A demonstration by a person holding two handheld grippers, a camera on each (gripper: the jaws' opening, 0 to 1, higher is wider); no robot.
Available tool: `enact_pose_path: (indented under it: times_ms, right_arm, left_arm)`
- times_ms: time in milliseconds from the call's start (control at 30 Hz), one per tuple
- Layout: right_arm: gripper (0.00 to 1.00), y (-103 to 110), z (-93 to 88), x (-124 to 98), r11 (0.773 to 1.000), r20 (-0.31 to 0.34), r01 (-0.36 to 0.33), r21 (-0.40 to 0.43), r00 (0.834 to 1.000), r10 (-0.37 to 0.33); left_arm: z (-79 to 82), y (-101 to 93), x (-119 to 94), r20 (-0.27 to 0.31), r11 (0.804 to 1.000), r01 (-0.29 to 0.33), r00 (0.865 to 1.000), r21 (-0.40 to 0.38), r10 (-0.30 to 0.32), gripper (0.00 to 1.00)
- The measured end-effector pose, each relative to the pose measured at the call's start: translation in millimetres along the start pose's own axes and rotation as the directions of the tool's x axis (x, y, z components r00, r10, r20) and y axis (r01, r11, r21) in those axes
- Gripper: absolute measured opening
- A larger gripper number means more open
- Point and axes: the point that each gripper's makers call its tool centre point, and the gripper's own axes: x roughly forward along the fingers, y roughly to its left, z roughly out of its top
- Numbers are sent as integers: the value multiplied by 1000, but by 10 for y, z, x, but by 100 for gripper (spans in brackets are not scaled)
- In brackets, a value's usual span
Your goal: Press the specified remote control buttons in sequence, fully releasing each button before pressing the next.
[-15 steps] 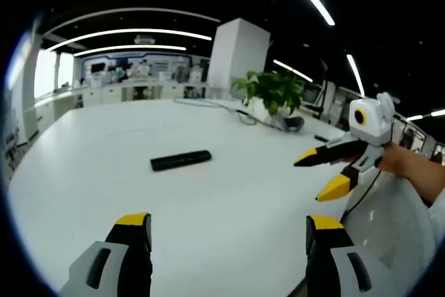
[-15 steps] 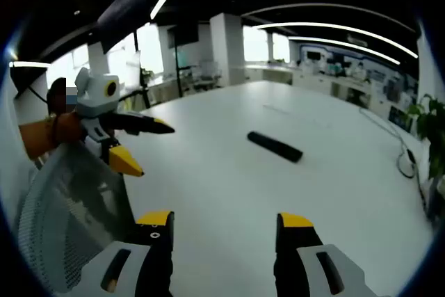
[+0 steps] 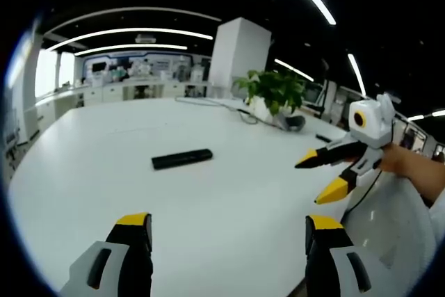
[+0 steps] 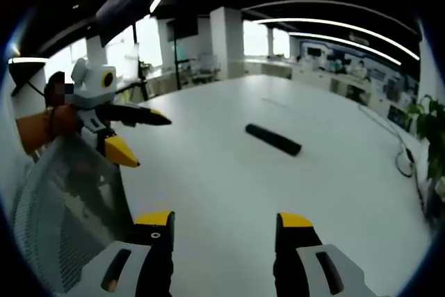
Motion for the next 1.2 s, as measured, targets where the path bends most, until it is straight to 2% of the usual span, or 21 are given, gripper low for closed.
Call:
enact_pose_path:
  times_ms: [1200]
  right_arm:
    - [56,-37,-53,8,1000,-25,13,-23,1000,-14]
  left_arm:
    - [-25,15,4,-10,1000,-13,1000,8,13,94]
